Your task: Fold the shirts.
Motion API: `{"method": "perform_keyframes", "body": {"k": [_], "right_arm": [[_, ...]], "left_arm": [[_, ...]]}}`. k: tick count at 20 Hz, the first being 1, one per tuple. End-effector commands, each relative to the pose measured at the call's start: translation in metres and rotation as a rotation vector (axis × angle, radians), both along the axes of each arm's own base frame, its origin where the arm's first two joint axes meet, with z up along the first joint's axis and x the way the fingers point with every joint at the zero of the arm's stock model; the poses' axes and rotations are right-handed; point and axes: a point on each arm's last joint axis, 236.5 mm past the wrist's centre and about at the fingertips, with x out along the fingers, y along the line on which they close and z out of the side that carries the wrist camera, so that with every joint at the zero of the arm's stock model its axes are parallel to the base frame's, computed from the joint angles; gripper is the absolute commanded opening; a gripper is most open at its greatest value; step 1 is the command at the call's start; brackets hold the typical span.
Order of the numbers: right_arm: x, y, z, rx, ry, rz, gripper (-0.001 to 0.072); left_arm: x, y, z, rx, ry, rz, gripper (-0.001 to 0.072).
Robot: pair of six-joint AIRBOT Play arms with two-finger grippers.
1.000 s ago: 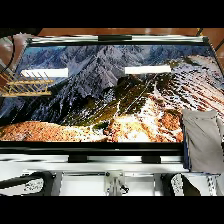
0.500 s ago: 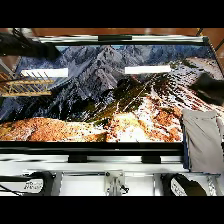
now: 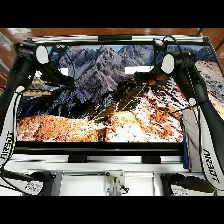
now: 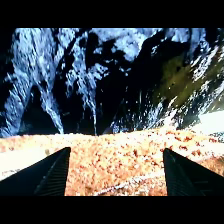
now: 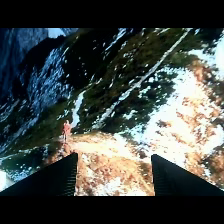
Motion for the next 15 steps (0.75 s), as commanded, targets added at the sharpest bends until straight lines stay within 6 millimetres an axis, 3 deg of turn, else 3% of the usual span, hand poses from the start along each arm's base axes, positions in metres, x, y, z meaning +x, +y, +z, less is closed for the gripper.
{"method": "perform_keyframes", "body": {"k": [1,15], "right_arm": [[0.004,-0.010,0.004,-0.076,0.000,0.004,0.0581],[0.006,-0.009,0.005,-0.071,-0.010,0.004,0.0581]], "left_arm": [[-0.008,-0.008,-0.013,-0.022,0.044,0.047,0.0720],[0.012,-0.015,-0.007,-0.056,-0.044,0.043,0.0720]]}}
